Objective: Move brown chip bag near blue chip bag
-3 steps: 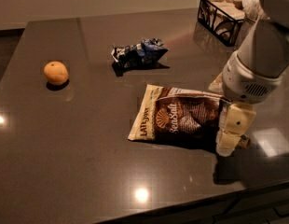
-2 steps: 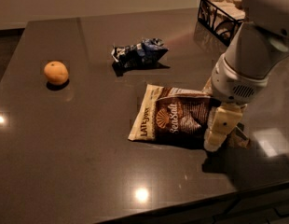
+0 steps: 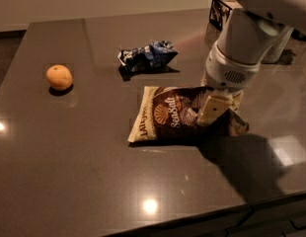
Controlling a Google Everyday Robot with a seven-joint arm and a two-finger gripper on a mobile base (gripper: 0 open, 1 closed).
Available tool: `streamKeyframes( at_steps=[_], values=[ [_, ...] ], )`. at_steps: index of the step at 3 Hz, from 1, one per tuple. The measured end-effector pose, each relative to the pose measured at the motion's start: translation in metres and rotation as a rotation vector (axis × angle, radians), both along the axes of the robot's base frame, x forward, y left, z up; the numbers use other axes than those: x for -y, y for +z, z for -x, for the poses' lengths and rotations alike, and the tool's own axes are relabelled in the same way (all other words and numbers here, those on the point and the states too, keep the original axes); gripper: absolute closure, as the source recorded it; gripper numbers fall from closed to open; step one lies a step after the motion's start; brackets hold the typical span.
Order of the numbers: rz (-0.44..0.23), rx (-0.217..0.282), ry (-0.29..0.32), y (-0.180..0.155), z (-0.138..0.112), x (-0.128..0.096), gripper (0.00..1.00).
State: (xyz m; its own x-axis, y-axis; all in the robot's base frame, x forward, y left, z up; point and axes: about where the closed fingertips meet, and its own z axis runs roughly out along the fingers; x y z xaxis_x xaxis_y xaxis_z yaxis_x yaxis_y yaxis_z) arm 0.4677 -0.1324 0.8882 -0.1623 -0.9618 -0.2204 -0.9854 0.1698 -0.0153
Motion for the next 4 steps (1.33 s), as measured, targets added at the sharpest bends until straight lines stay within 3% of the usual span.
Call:
streamKeyframes(
  at_steps=[1, 2, 4],
  values=[
    [-0.003, 0.024, -0.019, 0.013, -0.034, -0.003, 0.88],
    [-0.033, 0.041, -0.068, 0.026, -0.077, 0.001, 1.00],
    [-0.055, 0.081, -0.178, 0.027, -0.142, 0.024, 1.00]
  ],
)
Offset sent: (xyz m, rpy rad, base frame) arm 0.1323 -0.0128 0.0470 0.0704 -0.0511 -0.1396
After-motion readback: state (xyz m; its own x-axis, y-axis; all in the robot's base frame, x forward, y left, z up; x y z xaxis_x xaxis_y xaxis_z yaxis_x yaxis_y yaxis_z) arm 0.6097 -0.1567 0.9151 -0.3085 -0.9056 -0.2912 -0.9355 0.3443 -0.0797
